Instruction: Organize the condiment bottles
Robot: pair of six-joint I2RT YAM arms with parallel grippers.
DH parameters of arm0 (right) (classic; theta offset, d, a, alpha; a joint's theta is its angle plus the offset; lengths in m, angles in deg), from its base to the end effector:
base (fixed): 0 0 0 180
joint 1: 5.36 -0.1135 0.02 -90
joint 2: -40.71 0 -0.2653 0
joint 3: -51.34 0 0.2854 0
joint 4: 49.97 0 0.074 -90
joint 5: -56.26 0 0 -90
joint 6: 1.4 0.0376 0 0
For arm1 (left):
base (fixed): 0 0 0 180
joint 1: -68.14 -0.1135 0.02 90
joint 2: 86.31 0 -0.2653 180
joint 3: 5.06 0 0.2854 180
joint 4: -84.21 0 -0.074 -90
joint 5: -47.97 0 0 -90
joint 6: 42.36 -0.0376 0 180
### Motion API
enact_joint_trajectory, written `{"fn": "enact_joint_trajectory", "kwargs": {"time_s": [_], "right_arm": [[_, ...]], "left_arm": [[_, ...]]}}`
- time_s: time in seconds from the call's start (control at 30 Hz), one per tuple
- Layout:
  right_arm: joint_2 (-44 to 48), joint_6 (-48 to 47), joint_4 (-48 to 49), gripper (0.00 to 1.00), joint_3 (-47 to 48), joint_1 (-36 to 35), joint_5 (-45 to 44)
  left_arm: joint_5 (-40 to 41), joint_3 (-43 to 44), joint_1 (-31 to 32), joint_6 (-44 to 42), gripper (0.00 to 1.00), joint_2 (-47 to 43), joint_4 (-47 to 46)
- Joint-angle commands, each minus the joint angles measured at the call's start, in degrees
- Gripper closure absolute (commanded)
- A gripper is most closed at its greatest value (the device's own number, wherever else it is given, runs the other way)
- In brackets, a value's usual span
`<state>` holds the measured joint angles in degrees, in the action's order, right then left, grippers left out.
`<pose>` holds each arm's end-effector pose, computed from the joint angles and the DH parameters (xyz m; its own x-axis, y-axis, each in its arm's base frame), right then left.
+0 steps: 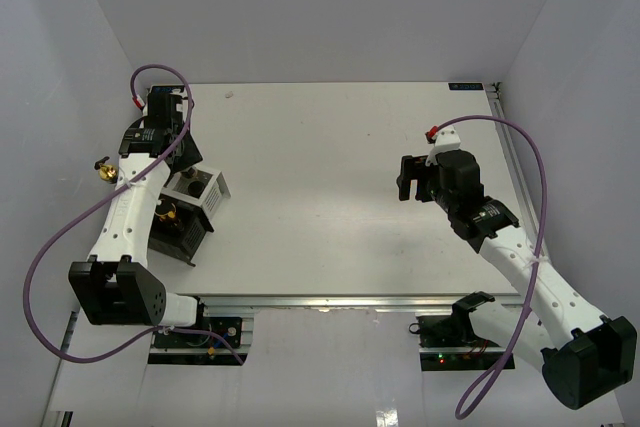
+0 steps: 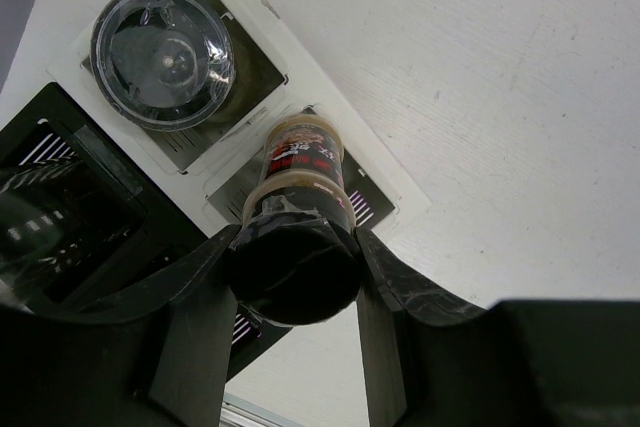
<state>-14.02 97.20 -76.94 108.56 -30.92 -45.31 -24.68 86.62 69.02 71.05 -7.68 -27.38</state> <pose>0.2313 0.1023 0.2966 -0.4082 -0.0328 -0.9123 -0.1992 0.9785 0.0539 0.3083 0.0065 0.3476 -0.6934 -0.3686 -0.6191 -0.4689 0.8832 -0.0007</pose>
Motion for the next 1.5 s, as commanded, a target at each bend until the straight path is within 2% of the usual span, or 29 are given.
{"fn": "enact_joint_trajectory", "kwargs": {"time_s": [0.0, 0.57, 0.9, 1.37, 1.47], "right_arm": [[0.1, -0.3, 2.1, 0.13, 0.1, 0.2, 0.3], [0.6, -0.3, 2.6, 0.13, -0.5, 0.2, -0.2], [0.3, -0.3, 3.0, 0.13, -1.0, 0.2, 0.0], [1.2, -0.2, 2.9, 0.13, -1.3, 0.2, 0.2], [1.0, -0.2, 3.0, 0.13, -1.3, 0.2, 0.4]], "left_arm": [[2.9, 1.4, -0.4, -0.5, 1.00, -0.2, 3.0], [1.1, -0.4, -0.4, -0.4, 1.00, 5.0, 0.0], [1.8, -1.7, -0.4, -0.4, 1.00, 3.9, 1.5], [6.9, -1.6, -0.4, -0.5, 1.00, 2.8, 4.7], [5.5, -2.5, -0.4, -0.9, 1.00, 2.5, 3.4]]}}
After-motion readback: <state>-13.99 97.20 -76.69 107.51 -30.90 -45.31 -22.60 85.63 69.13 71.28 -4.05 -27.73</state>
